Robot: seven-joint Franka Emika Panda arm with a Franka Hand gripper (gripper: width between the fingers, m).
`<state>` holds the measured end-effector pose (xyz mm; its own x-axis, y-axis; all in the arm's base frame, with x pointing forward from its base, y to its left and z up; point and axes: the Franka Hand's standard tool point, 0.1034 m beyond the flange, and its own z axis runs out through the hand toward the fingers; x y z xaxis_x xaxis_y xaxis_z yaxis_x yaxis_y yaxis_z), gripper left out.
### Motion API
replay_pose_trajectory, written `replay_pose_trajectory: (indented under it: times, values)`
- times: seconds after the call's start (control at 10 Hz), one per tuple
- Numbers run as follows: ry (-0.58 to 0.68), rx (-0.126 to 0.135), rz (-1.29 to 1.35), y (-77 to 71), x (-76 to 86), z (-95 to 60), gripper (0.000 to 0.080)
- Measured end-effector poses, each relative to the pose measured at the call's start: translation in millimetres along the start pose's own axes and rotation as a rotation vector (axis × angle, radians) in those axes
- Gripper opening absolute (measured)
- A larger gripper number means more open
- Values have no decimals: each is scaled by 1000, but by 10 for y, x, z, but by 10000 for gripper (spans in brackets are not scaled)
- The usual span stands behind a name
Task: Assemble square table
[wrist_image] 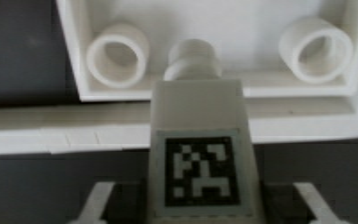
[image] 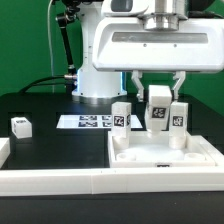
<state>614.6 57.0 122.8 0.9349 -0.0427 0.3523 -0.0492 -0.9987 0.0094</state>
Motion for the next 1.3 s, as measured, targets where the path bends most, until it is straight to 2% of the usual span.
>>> replay_pose_trajectory:
  times: [0.3, 0.8, 1.0, 1.3]
  values:
    - [33, 21, -27, -252, 14, 32, 291]
    - [69, 24, -36, -285, 21, 48, 291]
    - [98, 39, -46, -408, -6, 38, 291]
    - [111, 47, -50, -458, -1, 44, 291]
